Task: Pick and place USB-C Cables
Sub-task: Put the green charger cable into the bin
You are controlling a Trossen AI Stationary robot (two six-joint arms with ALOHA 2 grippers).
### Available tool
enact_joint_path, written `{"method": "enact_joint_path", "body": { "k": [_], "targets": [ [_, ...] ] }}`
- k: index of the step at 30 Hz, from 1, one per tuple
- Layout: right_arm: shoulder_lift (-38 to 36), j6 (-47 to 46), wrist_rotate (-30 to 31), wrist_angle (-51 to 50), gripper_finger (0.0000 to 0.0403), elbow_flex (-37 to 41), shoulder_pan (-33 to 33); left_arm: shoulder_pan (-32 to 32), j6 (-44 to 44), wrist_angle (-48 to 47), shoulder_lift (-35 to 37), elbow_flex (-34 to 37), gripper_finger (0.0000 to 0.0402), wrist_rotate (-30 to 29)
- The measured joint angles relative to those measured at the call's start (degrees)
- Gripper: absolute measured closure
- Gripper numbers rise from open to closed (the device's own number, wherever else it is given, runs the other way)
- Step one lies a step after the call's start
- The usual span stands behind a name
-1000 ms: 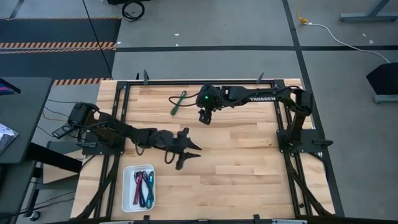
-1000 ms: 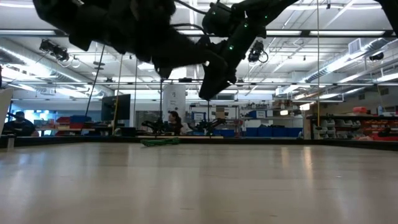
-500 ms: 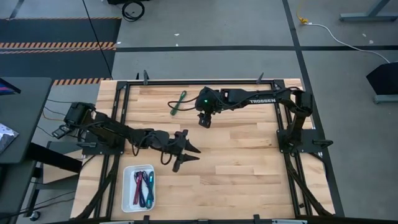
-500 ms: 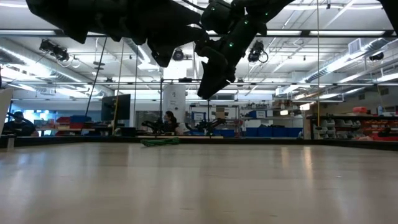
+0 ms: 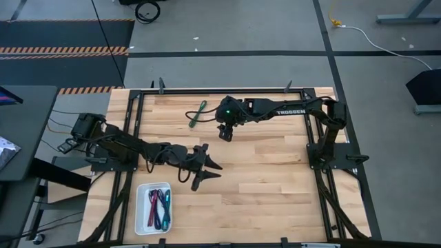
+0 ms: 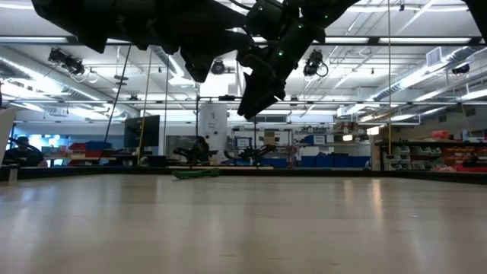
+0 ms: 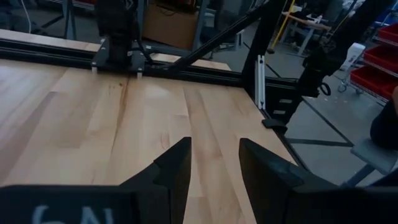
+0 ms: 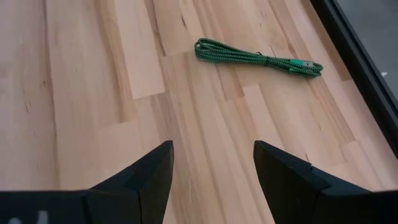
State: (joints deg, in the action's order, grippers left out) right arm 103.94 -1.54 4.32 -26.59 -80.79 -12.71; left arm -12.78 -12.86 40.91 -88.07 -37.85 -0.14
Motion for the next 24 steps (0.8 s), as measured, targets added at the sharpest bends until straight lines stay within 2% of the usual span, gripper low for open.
{"method": "enact_joint_path", "body": {
  "k": [24],
  "targets": [
    [0.00, -0.04, 0.00, 1.10, 0.0175, 0.00, 0.02, 0.11, -1.51, -0.01, -0.04, 0.00, 0.0260, -2.19]
  ]
}}
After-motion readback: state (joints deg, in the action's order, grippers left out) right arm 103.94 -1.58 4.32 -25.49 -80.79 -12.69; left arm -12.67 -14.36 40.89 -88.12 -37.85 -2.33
